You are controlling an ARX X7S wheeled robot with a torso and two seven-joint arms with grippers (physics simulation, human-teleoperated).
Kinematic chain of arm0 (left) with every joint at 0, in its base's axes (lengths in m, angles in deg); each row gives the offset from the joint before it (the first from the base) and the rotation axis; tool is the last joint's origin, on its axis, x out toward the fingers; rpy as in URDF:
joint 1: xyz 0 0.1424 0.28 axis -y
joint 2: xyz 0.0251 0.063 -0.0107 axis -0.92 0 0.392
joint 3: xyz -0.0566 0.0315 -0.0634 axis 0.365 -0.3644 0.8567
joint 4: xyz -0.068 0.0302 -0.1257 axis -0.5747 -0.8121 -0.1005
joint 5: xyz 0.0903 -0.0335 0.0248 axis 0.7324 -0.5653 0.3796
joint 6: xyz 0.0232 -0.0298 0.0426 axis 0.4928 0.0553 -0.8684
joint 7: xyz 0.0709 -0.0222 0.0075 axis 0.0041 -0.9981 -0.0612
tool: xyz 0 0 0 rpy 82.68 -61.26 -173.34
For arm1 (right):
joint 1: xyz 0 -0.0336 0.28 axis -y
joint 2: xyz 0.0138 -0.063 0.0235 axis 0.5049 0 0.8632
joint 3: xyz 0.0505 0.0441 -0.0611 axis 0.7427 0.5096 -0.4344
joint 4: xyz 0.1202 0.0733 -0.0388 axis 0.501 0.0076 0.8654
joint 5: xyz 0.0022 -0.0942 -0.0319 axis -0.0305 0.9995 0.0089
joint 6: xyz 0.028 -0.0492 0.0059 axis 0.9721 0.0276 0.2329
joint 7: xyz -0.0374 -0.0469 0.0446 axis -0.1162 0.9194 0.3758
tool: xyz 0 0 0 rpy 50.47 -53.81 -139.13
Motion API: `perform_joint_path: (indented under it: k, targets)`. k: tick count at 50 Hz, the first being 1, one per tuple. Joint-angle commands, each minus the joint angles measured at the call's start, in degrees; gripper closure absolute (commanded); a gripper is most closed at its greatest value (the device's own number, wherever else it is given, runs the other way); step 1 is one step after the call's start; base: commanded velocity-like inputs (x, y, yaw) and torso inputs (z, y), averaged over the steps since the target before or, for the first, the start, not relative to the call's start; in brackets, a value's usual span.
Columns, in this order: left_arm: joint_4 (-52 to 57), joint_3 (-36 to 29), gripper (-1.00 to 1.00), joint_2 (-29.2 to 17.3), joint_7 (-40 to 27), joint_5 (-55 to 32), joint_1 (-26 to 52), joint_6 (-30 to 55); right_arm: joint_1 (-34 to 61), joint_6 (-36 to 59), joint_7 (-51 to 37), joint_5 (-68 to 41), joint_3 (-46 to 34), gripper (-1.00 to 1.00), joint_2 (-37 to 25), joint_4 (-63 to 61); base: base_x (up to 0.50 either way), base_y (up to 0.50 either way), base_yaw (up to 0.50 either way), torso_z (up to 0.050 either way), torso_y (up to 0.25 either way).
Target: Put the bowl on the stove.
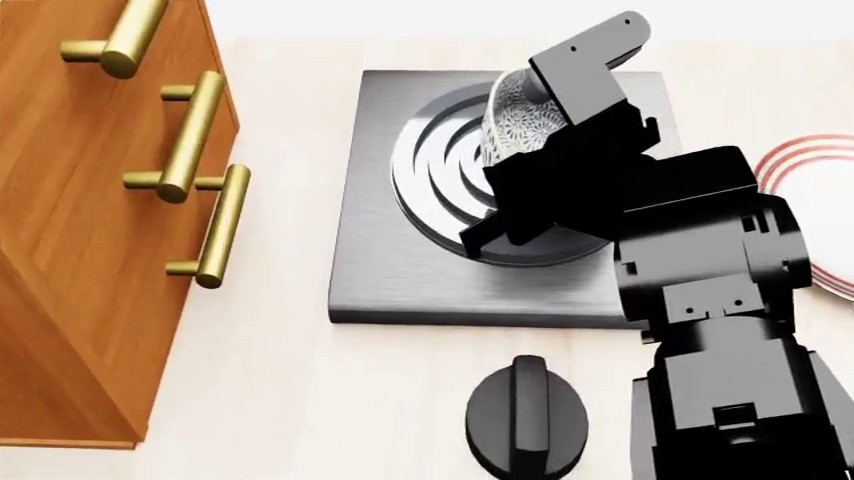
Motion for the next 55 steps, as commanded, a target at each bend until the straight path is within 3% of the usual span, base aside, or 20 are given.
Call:
perform_joint_path:
  k: [1,7,8,28,52,55]
  targets:
    - [-0.16,1.56,-1.0,1.23,1.91,-1.65,-0.04,-1.27,-0.3,-0.55,0.41,2.69,0.31,1.0,0.77,0.47,0.0,0.0,0.0,0.0,0.0]
    - [-0.26,1.55,-1.0,1.12,1.73,-1.74,0.06,-1.35,-0.28,-0.51,0.62,2.71,0.18,1.0,0.76,0.47,0.0,0.0,0.0,0.0,0.0]
    - [-0.3,1.49,-1.0,1.09,1.85,-1.72,0.0,-1.36,-0.31,-0.58,1.14,2.64,0.19,-1.0,0.75,0.47,0.0,0.0,0.0,0.0,0.0]
    - [-0.37,1.22,-1.0,0.92,1.79,-1.77,-0.12,-1.75,1.52,-6.61,3.11,2.17,8.64,-1.0,0.32,0.47,0.0,0.0,0.0,0.0,0.0]
    - [-0.01,1.06,-1.0,0.75,0.7,-0.65,0.2,-2.04,4.8,-26.79,7.67,-1.72,23.43,-1.0,-2.11,0.0,0.0,0.0,0.0,0.0,0.0]
    - [-0.14,1.14,-1.0,0.65,0.67,-0.77,0.25,-2.12,-5.7,-13.29,5.92,-4.01,25.21,-1.0,-2.86,-25.78,0.0,0.0,0.0,0.0,0.0]
